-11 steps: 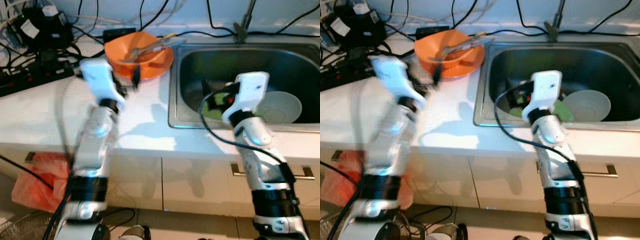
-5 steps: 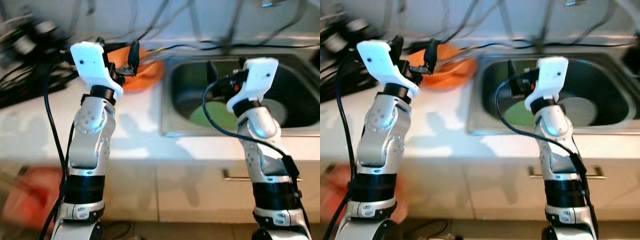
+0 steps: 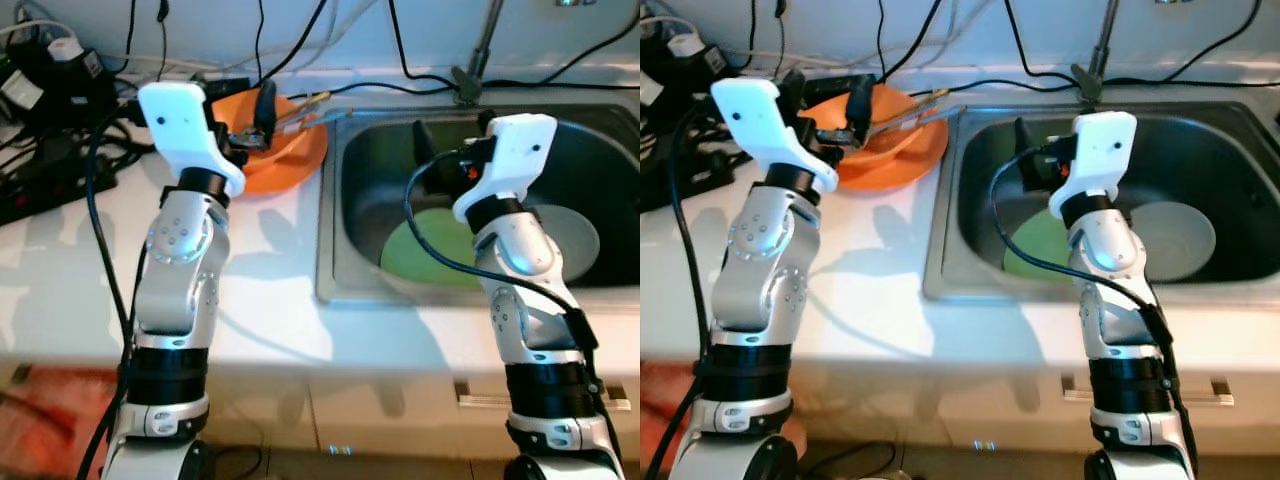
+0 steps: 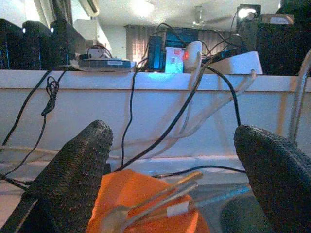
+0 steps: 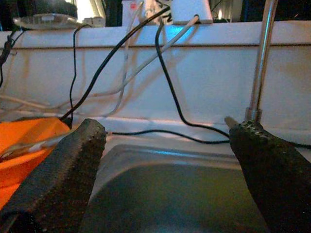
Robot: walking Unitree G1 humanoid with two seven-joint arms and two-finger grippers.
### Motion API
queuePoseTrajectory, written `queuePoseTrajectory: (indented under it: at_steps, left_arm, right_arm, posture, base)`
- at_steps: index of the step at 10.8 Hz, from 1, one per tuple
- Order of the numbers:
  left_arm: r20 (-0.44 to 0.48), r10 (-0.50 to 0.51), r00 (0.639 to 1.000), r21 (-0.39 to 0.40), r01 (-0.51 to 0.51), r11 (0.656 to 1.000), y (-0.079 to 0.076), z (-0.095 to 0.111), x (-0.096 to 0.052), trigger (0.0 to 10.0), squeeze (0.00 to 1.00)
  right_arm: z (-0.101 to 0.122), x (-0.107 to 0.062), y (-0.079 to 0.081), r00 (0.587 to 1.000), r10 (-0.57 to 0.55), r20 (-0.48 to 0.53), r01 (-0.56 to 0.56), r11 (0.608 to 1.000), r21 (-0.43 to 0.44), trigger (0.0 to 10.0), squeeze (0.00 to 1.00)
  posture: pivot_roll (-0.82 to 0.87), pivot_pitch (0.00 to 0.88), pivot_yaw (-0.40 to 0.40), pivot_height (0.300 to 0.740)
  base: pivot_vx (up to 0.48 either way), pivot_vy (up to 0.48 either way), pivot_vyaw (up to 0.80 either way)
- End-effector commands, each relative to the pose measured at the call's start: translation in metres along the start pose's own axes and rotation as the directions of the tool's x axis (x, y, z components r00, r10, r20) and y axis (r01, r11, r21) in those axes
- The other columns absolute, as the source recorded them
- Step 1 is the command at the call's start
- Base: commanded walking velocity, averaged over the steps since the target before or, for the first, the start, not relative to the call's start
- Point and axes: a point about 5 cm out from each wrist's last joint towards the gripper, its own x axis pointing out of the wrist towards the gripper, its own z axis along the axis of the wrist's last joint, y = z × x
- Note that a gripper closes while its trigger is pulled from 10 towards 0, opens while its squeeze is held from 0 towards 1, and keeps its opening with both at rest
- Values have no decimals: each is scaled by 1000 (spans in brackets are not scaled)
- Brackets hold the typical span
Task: Kitchen organization
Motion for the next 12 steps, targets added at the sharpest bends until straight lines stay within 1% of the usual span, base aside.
queuePoseTrajectory:
  at_steps: [1,2,6,12]
  left_arm:
    - [31,-11,999,-12,11,1000,-6,9,3,10000,0]
    - [41,-14,999,-17,14,1000,-7,10,3,10000,0]
    - [25,-16,1000,-20,16,1000,-7,8,1,10000,0]
    - [-30,2,1000,-13,-3,1000,-4,-1,2,10000,0]
  right_arm:
    - [1,-1,-5,1000,-12,6,12,1000,-9,10000,0]
    - [0,-1,-5,1000,-11,1,11,1000,-8,10000,0]
    - [-2,-2,-4,1000,-8,-9,8,1000,-11,10000,0]
    - [-4,-2,-3,1000,-7,-20,7,1000,-13,10000,0]
  posture:
    - [134,26,68,740]
    - [134,27,67,740]
    - [133,29,67,740]
    - [134,32,68,740]
  base:
    - [259,0,0]
    - [0,0,0]
    - [0,0,0]
    - [0,0,0]
